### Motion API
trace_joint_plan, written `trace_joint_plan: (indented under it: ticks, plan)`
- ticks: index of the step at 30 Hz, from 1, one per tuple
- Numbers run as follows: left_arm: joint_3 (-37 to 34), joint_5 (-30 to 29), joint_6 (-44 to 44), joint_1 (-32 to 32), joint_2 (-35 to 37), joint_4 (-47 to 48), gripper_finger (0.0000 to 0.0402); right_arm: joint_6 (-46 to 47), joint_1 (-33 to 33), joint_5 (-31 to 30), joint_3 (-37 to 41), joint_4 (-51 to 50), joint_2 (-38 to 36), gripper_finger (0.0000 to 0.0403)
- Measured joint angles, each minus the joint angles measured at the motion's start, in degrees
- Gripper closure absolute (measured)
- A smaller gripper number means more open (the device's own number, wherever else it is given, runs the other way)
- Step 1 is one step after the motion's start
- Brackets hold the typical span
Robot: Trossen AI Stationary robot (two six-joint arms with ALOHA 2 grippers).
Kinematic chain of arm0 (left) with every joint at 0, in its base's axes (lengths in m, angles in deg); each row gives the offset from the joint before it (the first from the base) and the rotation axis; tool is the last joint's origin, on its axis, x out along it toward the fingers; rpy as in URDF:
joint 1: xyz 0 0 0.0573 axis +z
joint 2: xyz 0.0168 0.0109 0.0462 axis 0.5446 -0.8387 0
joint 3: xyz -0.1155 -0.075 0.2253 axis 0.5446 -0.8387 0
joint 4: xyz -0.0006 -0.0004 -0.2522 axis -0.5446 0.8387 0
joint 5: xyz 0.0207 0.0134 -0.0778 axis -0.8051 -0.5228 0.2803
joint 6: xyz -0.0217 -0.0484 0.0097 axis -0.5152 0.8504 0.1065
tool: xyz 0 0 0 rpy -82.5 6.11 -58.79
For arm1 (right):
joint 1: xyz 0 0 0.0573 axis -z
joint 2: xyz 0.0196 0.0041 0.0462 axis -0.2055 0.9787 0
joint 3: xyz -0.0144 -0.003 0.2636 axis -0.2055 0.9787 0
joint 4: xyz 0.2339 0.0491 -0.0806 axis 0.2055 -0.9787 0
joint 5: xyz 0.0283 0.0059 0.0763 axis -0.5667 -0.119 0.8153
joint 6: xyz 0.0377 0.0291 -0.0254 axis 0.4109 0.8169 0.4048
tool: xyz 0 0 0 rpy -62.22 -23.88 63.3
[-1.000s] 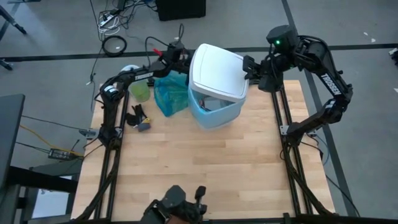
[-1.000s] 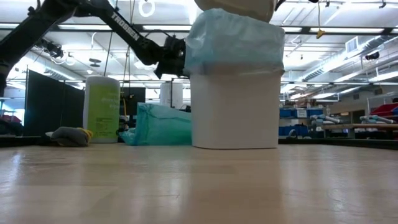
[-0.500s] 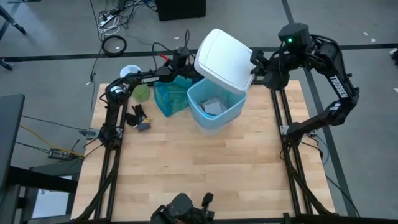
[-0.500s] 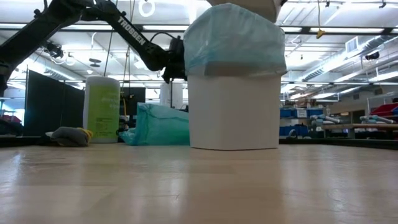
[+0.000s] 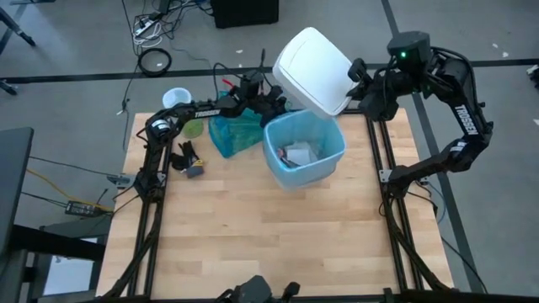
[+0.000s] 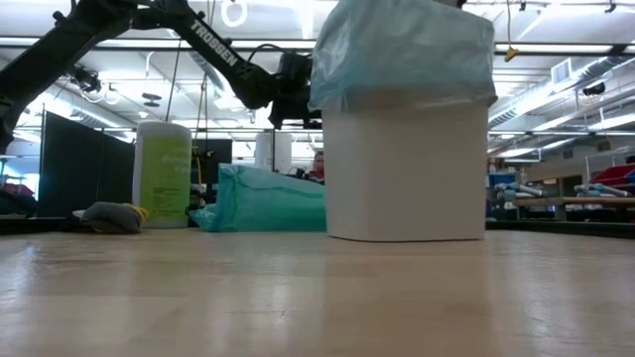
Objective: Place trash/remove bag and relplace
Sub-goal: Put the white trash lid on the white trash bin
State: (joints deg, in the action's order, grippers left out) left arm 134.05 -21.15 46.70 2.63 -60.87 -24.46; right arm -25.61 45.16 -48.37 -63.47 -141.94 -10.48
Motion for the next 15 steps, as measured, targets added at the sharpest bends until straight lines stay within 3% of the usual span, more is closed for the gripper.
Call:
trace_joint_plan:
  ticks: [9,15]
  plan:
    - [0.0,0.28,-1.4,0.64,0.0,3.99,0.0394,-3.37,-0.3,1.45,0.0,-2.48,-1.23,0.0386]
    - [0.0,0.31,1.76,1.4,0.0,3.6,0.0394,1.02,1.76,-15.75,0.0,-5.49,-1.66,0.0386]
